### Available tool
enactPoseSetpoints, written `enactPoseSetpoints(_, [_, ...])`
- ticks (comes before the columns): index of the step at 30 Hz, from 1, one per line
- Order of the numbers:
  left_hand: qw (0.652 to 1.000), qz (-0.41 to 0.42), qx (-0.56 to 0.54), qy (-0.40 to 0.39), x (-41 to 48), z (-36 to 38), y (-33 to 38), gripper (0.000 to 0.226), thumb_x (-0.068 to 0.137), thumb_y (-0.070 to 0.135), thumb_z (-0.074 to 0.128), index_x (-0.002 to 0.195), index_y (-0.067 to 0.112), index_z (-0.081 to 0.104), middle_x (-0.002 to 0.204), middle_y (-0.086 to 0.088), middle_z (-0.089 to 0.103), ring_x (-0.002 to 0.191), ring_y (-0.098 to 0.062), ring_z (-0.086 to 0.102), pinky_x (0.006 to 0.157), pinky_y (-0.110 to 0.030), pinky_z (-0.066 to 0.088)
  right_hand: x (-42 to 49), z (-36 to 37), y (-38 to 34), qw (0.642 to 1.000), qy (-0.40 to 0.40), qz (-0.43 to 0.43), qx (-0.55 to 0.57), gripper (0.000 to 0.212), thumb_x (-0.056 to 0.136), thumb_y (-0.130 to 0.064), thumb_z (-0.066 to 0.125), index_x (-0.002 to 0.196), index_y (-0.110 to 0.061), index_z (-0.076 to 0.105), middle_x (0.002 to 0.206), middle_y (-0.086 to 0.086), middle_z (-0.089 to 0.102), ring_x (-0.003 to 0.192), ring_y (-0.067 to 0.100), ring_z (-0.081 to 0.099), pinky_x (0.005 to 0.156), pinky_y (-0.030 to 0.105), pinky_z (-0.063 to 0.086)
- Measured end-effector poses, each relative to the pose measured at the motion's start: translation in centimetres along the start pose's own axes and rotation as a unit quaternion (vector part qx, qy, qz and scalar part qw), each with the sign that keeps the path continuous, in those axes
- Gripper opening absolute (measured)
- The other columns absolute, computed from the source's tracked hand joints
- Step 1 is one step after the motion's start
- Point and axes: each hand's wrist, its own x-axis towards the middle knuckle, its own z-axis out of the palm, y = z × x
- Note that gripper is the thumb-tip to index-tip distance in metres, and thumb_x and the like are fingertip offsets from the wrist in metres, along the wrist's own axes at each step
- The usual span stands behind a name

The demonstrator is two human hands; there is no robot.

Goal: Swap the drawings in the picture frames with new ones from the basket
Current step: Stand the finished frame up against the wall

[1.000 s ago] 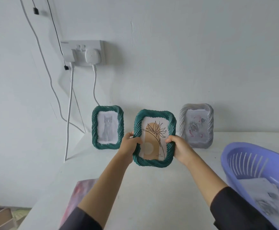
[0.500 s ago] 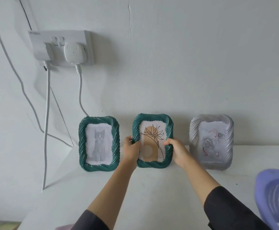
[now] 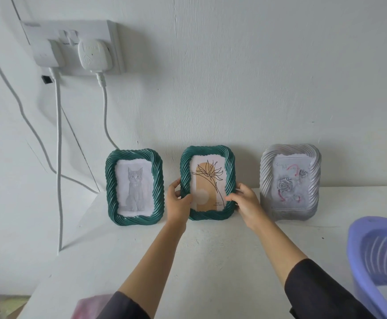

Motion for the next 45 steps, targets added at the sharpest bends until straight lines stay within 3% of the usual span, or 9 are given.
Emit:
enactPoseSetpoints(4, [1.0, 0.022, 0.006, 0.008, -1.2, -0.4, -0.4, 0.064, 0.081, -0.014, 0.05, 0.134, 0.021, 0.044, 0.11, -0.013, 0.057, 0.098, -0.022, 0.054, 0.064, -0.022, 0.048, -1.3, -0.1, 0.6, 0.999, 0.016, -0.034, 0.004, 0.043, 0.079, 0.013, 0.057, 0.109, -0.018, 0.054, 0.091, -0.003, 0.065, 0.085, 0.012, 0.062, 0.083, 0.027, 0.05])
enactPoseSetpoints(8, [0.999, 0.035, 0.002, 0.008, -1.9, -0.5, -0.5, 0.064, 0.08, -0.016, 0.051, 0.133, 0.019, 0.045, 0.107, -0.013, 0.057, 0.094, -0.02, 0.053, 0.061, -0.021, 0.046, -1.9, -0.2, 0.7, 0.999, 0.026, -0.037, 0.006, 0.048, 0.08, 0.012, 0.058, 0.116, -0.018, 0.052, 0.089, -0.002, 0.067, 0.083, 0.013, 0.063, 0.089, 0.037, 0.049])
enactPoseSetpoints(11, [0.999, 0.04, 0.008, 0.004, -2.3, -0.7, -0.6, 0.064, 0.08, -0.017, 0.052, 0.133, 0.019, 0.044, 0.107, -0.013, 0.056, 0.087, -0.015, 0.053, 0.06, -0.02, 0.045, -2.2, -0.3, 0.6, 0.999, 0.027, -0.03, -0.007, 0.051, 0.08, 0.01, 0.06, 0.126, -0.011, 0.051, 0.094, 0.004, 0.067, 0.086, 0.014, 0.063, 0.085, 0.032, 0.051])
enactPoseSetpoints(16, [0.999, 0.044, 0.02, 0.0, -2.5, -0.8, -0.6, 0.064, 0.082, -0.015, 0.053, 0.134, 0.021, 0.043, 0.106, -0.01, 0.056, 0.082, -0.011, 0.054, 0.057, -0.016, 0.045, -2.6, -0.4, 0.5, 0.999, 0.023, -0.016, -0.026, 0.052, 0.082, 0.006, 0.06, 0.129, -0.012, 0.048, 0.099, 0.008, 0.065, 0.093, 0.02, 0.062, 0.079, 0.027, 0.05])
enactPoseSetpoints(21, [0.999, 0.033, 0.037, -0.001, -2.6, -0.8, -1.1, 0.06, 0.083, -0.011, 0.055, 0.135, 0.017, 0.043, 0.108, -0.009, 0.058, 0.093, -0.018, 0.054, 0.059, -0.018, 0.043, -2.9, -0.6, 0.7, 0.999, 0.018, 0.006, -0.048, 0.052, 0.083, 0.003, 0.06, 0.131, -0.013, 0.047, 0.104, 0.01, 0.066, 0.104, 0.028, 0.063, 0.093, 0.042, 0.051])
enactPoseSetpoints(32, [0.997, 0.024, 0.073, 0.007, -3.3, -0.9, -2.2, 0.055, 0.085, -0.007, 0.054, 0.134, 0.016, 0.043, 0.103, -0.006, 0.059, 0.087, -0.018, 0.056, 0.058, -0.015, 0.04, -3.7, -0.7, 0.7, 0.998, 0.018, 0.028, -0.056, 0.059, 0.084, 0.006, 0.057, 0.137, -0.014, 0.04, 0.098, 0.011, 0.067, 0.093, 0.024, 0.064, 0.09, 0.038, 0.052])
enactPoseSetpoints(37, [0.996, 0.015, 0.084, 0.006, -3.7, -1.0, -2.4, 0.056, 0.083, -0.011, 0.053, 0.132, 0.014, 0.044, 0.103, -0.005, 0.059, 0.091, -0.021, 0.058, 0.072, -0.025, 0.046, -4.2, -0.8, 1.0, 0.994, 0.026, 0.03, -0.106, 0.061, 0.081, 0.004, 0.062, 0.136, -0.015, 0.042, 0.086, 0.001, 0.069, 0.087, 0.018, 0.064, 0.086, 0.034, 0.051])
enactPoseSetpoints(41, [0.995, 0.008, 0.101, 0.013, -4.0, -1.2, -3.0, 0.057, 0.082, -0.01, 0.053, 0.133, 0.015, 0.043, 0.114, -0.009, 0.06, 0.102, -0.025, 0.058, 0.085, -0.033, 0.049, -5.1, -0.9, 1.3, 0.991, 0.026, 0.039, -0.126, 0.065, 0.08, 0.005, 0.062, 0.138, -0.012, 0.039, 0.117, 0.014, 0.064, 0.101, 0.02, 0.061, 0.095, 0.033, 0.047])
enactPoseSetpoints(45, [0.992, 0.013, 0.125, 0.013, -4.6, -1.3, -3.2, 0.058, 0.084, -0.004, 0.058, 0.135, 0.017, 0.041, 0.126, -0.011, 0.056, 0.113, -0.027, 0.053, 0.095, -0.037, 0.046, -6.3, -1.1, 1.4, 0.99, 0.02, 0.047, -0.135, 0.064, 0.081, 0.007, 0.06, 0.139, -0.008, 0.036, 0.129, 0.017, 0.055, 0.111, 0.022, 0.057, 0.094, 0.03, 0.045])
